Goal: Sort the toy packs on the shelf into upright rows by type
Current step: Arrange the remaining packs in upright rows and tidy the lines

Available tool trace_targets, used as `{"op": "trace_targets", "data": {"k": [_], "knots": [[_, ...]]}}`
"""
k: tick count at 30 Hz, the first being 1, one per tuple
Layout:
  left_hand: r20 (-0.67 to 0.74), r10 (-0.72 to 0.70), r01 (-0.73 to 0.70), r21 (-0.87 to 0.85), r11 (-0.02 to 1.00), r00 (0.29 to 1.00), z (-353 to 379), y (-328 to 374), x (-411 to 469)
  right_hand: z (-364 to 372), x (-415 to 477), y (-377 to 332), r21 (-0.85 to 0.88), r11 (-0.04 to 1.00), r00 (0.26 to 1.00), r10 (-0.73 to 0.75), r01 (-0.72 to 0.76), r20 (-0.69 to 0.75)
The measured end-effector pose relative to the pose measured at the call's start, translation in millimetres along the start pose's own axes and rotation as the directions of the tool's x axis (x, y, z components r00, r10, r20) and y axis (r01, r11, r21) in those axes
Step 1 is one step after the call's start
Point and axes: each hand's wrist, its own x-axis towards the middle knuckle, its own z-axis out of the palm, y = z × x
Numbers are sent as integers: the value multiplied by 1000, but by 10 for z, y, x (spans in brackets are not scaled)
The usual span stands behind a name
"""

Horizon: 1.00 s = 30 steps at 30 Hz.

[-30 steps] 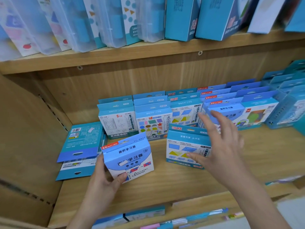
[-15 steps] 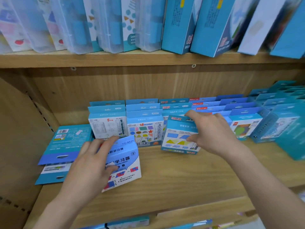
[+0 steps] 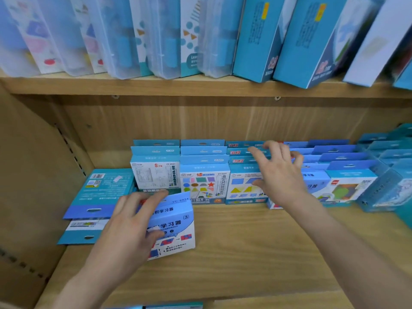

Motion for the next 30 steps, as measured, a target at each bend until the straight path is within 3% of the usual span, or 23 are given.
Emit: {"op": "trace_targets", "data": {"k": [3, 5, 6, 8, 9, 11, 13, 15, 17, 20, 22, 25, 30], "knots": [[-71, -76, 69, -101, 992, 995, 40, 13, -59, 104, -49, -47, -66, 998, 998, 16, -12, 54], [-108, -193, 159, -267, 951, 975, 47, 43, -93, 134, -86, -76, -67, 997, 998, 42, -39, 43], [-82, -272, 220, -391, 894, 959, 60, 44, -113, 119, -96, -99, -49, 997, 999, 52, -51, 15], [91, -416, 374, -636, 675, 905, 128, 1, -173, 36, -126, -202, 23, 997, 995, 72, -70, -75], [182, -445, 431, -708, 559, 877, 175, -42, -202, -21, -152, -287, 75, 994, 990, 83, -75, -116], [260, -478, 481, -766, 427, 839, 256, -119, -255, -130, -220, -498, 242, 969, 985, 91, -53, -149], [249, -517, 490, -772, 404, 819, 291, -141, -268, -220, -300, -733, 551, 833, 995, 94, -55, -42], [236, -532, 480, -789, 384, 813, 306, -125, -254, -254, -404, -960, 813, 552, 981, 42, -182, 191], [256, -529, 462, -833, 304, 809, 294, -82, -245, -209, -512, -1135, 883, 367, 938, -71, -292, 340], [293, -488, 432, -879, 201, 822, 271, -31, -270, -103, -649, -1249, 906, 146, 902, -121, -396, 414], [321, -461, 434, -886, 162, 827, 269, 20, -312, -51, -727, -1226, 894, 67, 888, -104, -443, 448], [345, -433, 444, -884, 148, 832, 301, 78, -399, 3, -856, -1131, 868, 44, 859, -130, -494, 495], [377, -306, 457, -850, 261, 875, 380, 164, -468, 48, -1117, -999, 840, 22, 836, -89, -542, 542]]}}
